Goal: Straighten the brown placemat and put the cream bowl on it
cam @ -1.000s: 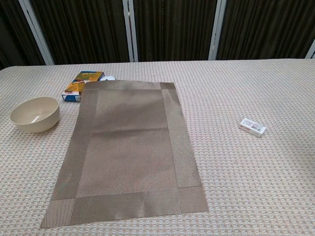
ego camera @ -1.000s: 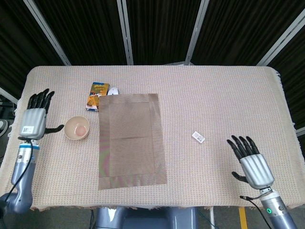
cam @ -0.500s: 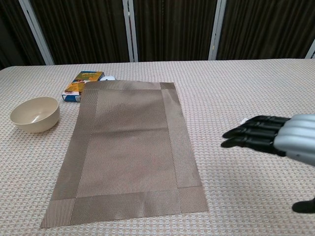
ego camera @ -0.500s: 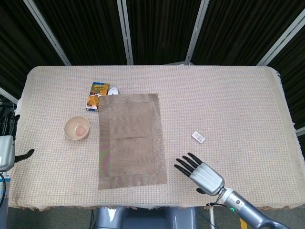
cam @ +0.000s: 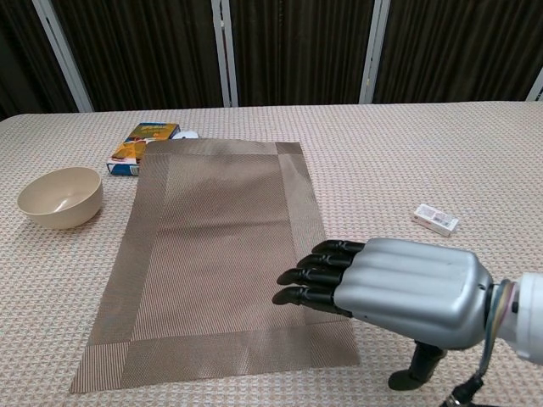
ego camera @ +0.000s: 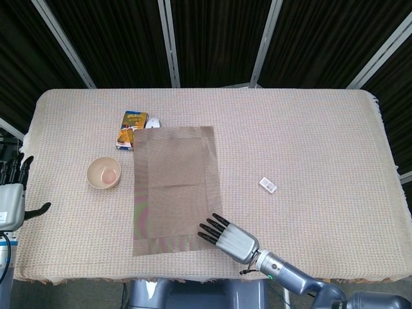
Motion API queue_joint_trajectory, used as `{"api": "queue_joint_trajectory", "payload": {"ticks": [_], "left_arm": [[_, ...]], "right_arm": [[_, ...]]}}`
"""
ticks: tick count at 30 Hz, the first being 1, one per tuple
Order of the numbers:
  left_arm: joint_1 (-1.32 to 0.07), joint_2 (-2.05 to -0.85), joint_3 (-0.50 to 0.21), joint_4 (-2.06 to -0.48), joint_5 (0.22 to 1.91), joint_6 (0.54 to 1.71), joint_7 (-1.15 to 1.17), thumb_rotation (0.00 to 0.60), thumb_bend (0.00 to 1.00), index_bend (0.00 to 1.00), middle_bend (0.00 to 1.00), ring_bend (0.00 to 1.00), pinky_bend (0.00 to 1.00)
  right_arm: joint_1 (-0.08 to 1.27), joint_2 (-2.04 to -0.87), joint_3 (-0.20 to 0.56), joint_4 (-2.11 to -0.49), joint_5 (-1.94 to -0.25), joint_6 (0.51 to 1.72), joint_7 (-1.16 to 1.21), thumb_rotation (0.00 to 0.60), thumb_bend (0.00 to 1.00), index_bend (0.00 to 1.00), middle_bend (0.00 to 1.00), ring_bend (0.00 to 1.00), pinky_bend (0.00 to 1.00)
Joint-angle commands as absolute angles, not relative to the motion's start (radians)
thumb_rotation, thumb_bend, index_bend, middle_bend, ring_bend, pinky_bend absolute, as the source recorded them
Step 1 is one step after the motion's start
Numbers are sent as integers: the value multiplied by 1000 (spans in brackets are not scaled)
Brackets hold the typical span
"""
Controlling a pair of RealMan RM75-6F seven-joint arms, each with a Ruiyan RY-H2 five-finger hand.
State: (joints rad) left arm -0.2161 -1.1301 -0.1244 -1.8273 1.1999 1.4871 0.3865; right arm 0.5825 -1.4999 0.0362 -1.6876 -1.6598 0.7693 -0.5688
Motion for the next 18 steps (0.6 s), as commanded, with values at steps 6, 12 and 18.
{"api": "queue_joint_trajectory", "payload": {"ticks": [6,12,18], "left_arm": [[-218,-1138,-127,-1816,1196,1475,389,600,0,0,0,0,0],[-217,-1144,-129,-1815,1198,1477,397,600,0,0,0,0,0],[-217,-1152,-133,-1807,1196,1478,407,600,0,0,0,0,0]], "right_arm": [[610,-1554,58,-1664,-1591,754,-654,600,0,63,0,0,0],[625,-1588,64,-1635,-1537,747,-692,600,0,68,0,0,0],[640,-1628,54,-1604,-1508,749,-715,600,0,72,0,0,0]]}}
